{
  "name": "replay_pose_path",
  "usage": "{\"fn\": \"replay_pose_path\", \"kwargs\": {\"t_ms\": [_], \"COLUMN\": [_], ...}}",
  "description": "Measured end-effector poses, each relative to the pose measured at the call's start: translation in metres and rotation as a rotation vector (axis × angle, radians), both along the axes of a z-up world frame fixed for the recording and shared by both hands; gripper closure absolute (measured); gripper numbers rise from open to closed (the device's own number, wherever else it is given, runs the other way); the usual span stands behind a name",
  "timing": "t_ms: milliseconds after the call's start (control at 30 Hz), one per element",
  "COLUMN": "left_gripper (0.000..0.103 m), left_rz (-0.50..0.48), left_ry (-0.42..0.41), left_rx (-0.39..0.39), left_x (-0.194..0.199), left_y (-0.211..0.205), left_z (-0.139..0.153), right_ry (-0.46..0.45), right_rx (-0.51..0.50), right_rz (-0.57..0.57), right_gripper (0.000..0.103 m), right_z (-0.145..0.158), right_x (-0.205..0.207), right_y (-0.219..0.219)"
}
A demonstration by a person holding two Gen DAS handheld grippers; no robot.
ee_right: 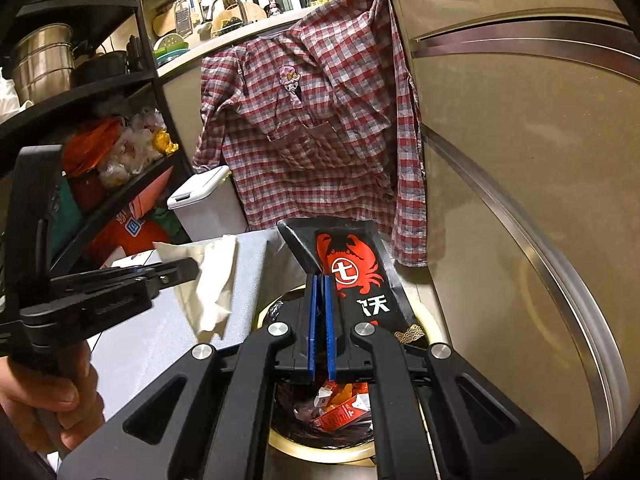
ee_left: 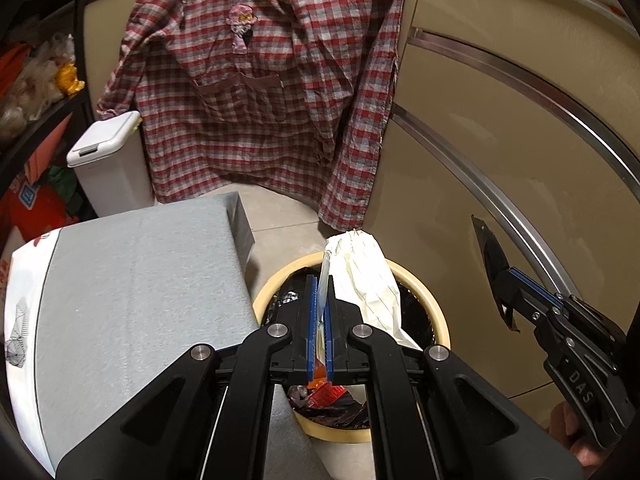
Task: Collect trash
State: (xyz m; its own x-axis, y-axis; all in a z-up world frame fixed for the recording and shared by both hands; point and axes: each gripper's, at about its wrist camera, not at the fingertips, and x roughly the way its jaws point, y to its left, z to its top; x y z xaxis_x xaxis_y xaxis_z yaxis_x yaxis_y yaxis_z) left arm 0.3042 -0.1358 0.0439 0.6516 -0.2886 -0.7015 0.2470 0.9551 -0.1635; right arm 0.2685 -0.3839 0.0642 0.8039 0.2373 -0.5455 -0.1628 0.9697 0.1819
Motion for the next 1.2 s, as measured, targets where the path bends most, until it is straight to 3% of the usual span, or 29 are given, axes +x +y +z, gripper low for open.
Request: {"fn": "replay_pose_path", "kwargs": {"t_ms": [67,167,267,333,567,867,1033,1200], "left_gripper": [0.098,0.071,0.072,0.072,0.070,0.043,0.033,0.018], "left_rz": [-0.018,-0.028,-0.024,-0.025,-0.001,0.050,0.089,0.181], "left_ry": [0.022,0.046,0.019,0.019,-0.048,-0.169,-0.226,-0.249], "left_rx": [-0.003,0.013,0.019,0.016,0.000,-0.022,0.003,-0.034], "left_x": [0.005,0.010,0.005,0.002,-0.036,-0.121,-0.167,-0.207], "left_y": [-0.005,-0.010,-0.007,-0.005,0.021,0.072,0.083,0.092], "left_z": [-0.004,-0.009,-0.007,-0.007,0.014,0.045,0.050,0.041], "right_ry": [0.002,0.029,0.047,0.054,0.041,-0.044,-0.092,-0.094], "right_rx": [-0.003,-0.010,-0.012,-0.007,-0.025,-0.050,-0.069,-0.111], "right_rz": [-0.004,-0.020,-0.035,-0.044,-0.030,-0.031,-0.060,-0.108], "right_gripper": [0.094,0.061,0.059,0.050,0.048,0.026,0.006,0.005], "right_z": [0.000,-0.005,-0.010,-0.012,-0.008,0.022,0.034,0.029], "right_x": [0.000,0.004,0.008,0.009,0.000,-0.052,-0.105,-0.153], "right_y": [-0.001,-0.001,-0.002,-0.004,-0.004,0.003,0.009,0.010]}}
